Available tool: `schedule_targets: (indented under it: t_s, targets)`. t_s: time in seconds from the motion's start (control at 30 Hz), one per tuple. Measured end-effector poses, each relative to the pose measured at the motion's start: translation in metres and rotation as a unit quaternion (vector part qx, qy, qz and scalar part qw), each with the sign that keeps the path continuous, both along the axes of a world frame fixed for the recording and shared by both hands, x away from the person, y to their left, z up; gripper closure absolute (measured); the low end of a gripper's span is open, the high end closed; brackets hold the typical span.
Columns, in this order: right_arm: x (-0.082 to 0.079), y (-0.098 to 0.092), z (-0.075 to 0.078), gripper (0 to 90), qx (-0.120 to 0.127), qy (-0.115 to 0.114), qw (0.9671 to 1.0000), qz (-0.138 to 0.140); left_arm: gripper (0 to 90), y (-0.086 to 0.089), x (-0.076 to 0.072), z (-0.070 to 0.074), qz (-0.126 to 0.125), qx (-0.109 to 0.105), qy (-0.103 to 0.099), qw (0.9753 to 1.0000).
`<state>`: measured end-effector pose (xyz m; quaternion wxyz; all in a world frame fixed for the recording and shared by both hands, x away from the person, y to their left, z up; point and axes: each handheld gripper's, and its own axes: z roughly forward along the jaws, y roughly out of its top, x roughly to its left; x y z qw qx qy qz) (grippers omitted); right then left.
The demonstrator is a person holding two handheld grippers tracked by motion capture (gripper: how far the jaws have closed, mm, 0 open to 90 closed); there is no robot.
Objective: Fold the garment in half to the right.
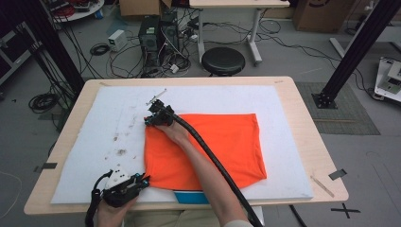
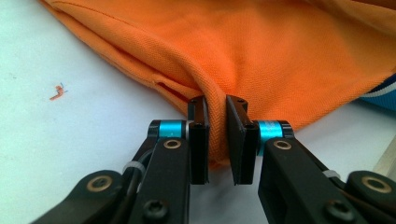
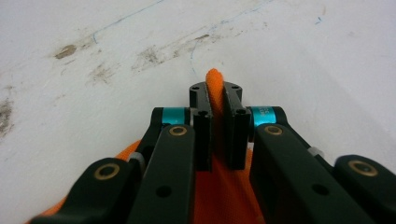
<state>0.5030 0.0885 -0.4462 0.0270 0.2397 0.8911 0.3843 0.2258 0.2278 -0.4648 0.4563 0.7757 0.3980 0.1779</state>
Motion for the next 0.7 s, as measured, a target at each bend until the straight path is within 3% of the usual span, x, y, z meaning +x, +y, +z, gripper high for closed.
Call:
schedule_targets:
  t_s: [0.2,0.4,0.7]
  targets:
    - [0.000,0.000,0.000,85.5,0.001,0.000,1.0000,0.001,79.8,0.001,-0.001,0.000,0.007,-0.013,-0.001,0.9999]
    - [-0.005,0.004,0.008,85.6,-0.024,-0.026,0.9994,0.001,79.9,0.005,-0.006,0.003,0.011,-0.025,-0.023,0.9994]
    - [-0.008,0.009,0.025,85.7,-0.014,-0.027,0.9995,0.007,80.1,0.011,-0.017,0.010,0.024,-0.045,-0.066,0.9965]
